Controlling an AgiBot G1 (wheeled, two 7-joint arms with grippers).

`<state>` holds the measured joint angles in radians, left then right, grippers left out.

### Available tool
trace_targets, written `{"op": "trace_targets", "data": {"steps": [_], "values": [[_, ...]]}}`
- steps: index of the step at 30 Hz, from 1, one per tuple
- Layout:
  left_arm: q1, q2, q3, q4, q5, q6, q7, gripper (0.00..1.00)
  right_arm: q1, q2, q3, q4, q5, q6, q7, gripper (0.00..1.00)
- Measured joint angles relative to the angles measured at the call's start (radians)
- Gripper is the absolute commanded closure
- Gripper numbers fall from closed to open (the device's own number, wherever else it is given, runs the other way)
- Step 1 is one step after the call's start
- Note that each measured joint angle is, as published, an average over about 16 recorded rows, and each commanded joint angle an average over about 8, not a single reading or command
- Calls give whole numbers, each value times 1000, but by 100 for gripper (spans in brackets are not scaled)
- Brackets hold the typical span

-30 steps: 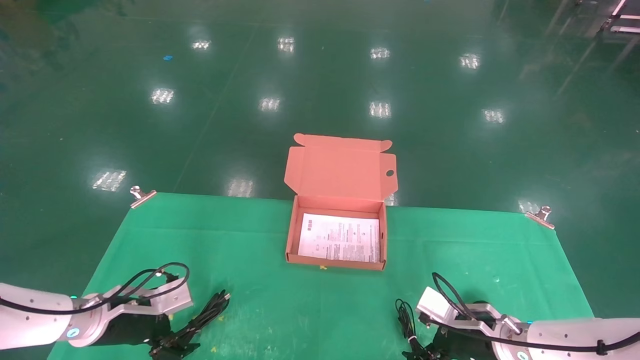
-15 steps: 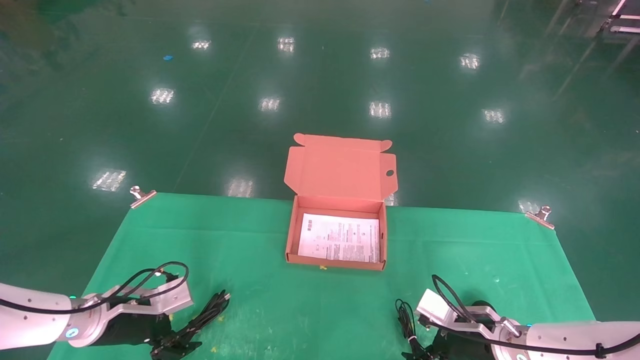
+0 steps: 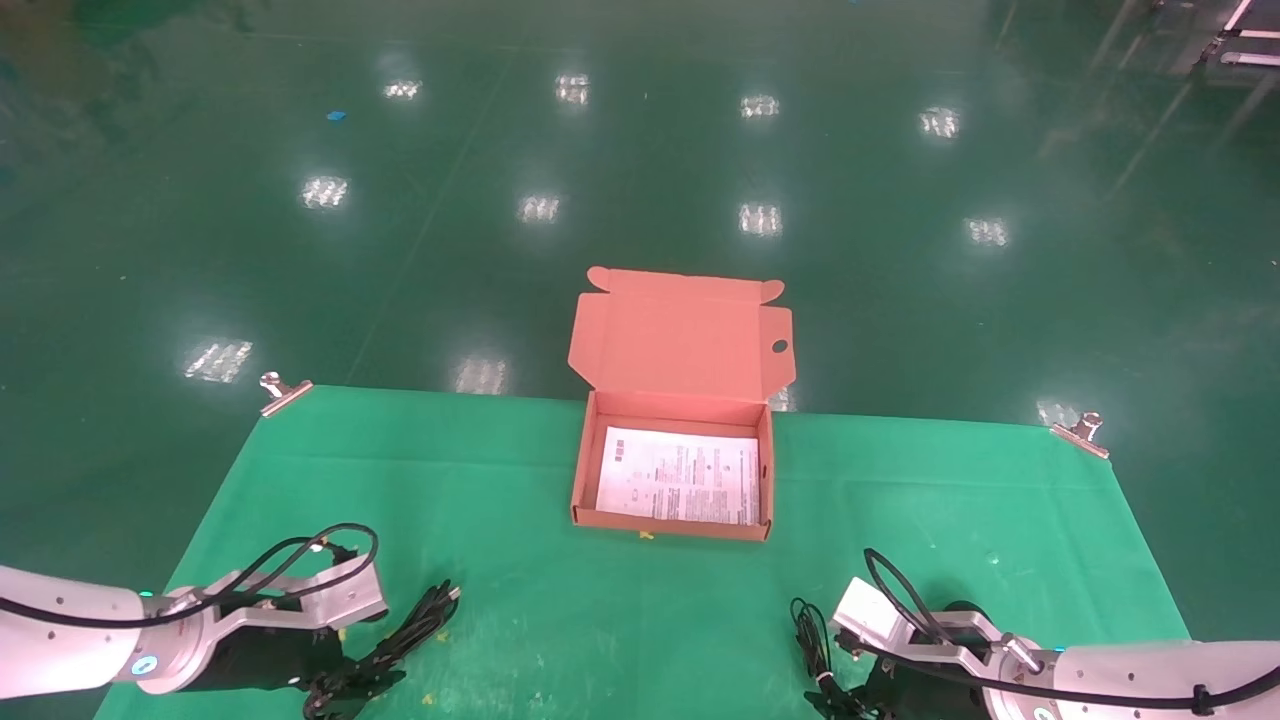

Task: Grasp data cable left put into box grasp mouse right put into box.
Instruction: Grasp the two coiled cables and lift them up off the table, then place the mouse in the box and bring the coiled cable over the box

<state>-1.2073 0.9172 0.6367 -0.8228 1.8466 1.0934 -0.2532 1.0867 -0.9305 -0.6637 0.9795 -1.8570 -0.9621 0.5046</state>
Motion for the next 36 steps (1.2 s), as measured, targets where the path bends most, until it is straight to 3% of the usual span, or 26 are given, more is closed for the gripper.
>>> {"op": "trace_targets", "data": {"steps": [20,28,36], "values": [[10,-28,-2,-45,-7,5,46,100,5,18,7,20,7,-7,10,100],[39,-112,-32,-177,-45,-30,202,100,14,93,57,124,32,15,61,100],[31,-173,-95,-282,-100,-135,419,100,64,160,133,269,21,93,142,100]]}}
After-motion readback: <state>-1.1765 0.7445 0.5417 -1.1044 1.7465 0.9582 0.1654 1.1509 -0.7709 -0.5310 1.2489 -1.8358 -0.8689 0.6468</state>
